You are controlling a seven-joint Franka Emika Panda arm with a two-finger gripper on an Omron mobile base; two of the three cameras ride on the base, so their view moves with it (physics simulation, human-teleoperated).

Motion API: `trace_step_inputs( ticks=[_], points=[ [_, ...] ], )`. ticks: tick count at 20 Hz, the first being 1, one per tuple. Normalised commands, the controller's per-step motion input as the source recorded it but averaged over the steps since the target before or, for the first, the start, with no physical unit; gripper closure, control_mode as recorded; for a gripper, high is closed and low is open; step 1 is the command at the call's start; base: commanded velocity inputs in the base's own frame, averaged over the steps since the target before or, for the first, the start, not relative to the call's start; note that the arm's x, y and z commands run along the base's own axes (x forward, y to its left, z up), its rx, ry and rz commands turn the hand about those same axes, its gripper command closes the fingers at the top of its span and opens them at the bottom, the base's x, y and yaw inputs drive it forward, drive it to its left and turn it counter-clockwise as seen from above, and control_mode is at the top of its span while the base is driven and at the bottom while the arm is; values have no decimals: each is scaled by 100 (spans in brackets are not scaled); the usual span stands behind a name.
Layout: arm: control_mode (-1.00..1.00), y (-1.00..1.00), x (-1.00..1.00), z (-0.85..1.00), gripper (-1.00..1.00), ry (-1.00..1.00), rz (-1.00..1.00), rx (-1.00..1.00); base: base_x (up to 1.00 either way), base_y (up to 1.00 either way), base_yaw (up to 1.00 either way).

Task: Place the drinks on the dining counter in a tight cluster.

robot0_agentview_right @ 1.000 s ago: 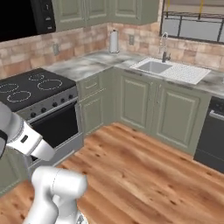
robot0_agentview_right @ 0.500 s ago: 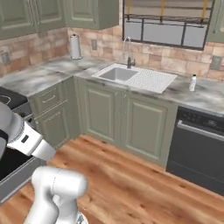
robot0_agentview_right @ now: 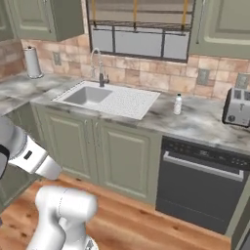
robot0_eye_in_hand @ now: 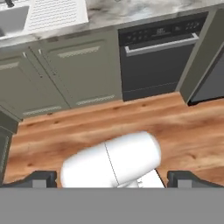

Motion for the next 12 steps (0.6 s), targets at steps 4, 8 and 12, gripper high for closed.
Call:
trace_step_inputs(
  ticks=[4,8,12],
  points=[
    [100,0,0,0,-100,0,0,0,100,0,-34],
    [100,0,0,0,-100,0,0,0,100,0,-33],
    [100,0,0,0,-100,0,0,0,100,0,-28]
  ],
)
